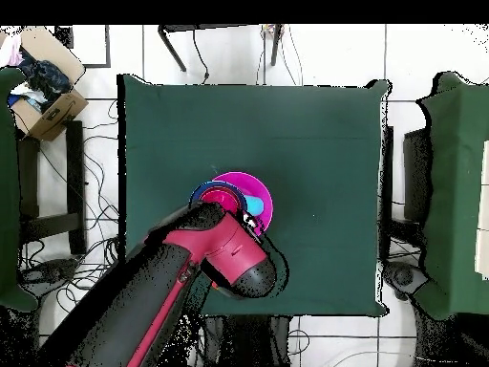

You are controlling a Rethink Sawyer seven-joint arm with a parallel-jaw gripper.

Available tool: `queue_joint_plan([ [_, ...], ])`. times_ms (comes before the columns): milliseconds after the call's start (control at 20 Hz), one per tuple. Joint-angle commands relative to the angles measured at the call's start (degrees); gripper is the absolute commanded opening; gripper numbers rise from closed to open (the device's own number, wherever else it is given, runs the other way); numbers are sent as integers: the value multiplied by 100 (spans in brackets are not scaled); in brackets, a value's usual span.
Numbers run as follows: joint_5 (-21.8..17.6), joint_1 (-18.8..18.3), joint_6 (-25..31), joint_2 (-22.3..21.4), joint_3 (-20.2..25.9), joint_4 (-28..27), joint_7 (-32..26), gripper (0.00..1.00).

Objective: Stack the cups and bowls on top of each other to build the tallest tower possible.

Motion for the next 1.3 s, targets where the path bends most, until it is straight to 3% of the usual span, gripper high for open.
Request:
queue_joint_plan([
  [50,476,-61,804,114,870,251,-1334,0],
  [200,554,-124,820,87,903,222,-1514,0],
  [250,708,-232,846,5,993,257,-1858,100],
  [400,872,-303,831,-121,1013,287,-1938,100],
  [500,669,-96,886,-152,831,305,-1899,100],
  [900,372,50,517,-125,563,314,-1294,100],
  [1150,-334,305,-134,-213,30,184,-738,100],
  [1300,-725,255,-417,-243,-154,141,-879,100],
])
